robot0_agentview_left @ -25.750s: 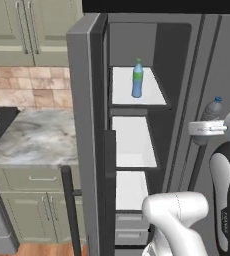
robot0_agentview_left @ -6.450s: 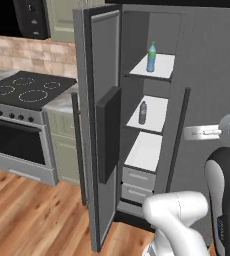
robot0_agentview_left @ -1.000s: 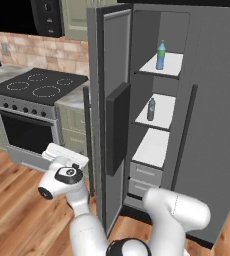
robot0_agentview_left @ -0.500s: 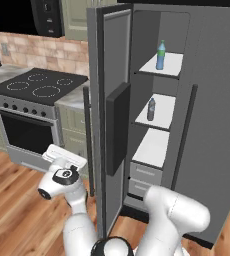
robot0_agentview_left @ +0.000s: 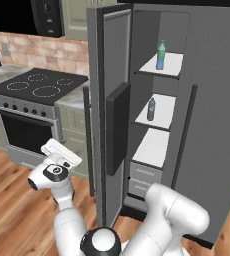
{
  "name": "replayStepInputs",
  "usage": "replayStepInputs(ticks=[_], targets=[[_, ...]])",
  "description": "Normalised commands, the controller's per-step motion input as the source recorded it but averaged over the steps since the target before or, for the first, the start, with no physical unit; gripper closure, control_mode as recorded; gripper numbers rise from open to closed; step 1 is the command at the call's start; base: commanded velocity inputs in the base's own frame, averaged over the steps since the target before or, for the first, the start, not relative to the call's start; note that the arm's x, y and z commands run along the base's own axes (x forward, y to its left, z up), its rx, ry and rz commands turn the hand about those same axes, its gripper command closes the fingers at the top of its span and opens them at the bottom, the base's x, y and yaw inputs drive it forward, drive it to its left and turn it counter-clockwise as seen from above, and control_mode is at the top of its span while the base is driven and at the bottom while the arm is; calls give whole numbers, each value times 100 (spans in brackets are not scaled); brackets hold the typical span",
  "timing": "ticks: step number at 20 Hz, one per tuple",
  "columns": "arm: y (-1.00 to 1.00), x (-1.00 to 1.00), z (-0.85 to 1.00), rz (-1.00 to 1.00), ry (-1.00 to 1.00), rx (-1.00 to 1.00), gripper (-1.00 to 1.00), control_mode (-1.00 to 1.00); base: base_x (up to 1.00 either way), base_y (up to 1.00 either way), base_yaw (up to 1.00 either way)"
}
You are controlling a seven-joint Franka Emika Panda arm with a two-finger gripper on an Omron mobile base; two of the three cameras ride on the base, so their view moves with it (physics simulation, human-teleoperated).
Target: Take the bottled waters from the counter and place them in the freezer to freeze. Close the freezer door after placing the bottles.
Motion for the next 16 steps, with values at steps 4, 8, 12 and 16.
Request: replayStepInputs(ticks=[4,8,12,16], targets=[[14,18,-14,-21,0,2,-100,-100,0,0,0],[0,27,-18,-15,0,0,-100,-100,0,0,0],[0,22,-15,-14,0,0,-100,-100,0,0,0],[0,19,-9,-11,0,2,-100,-100,0,0,0]])
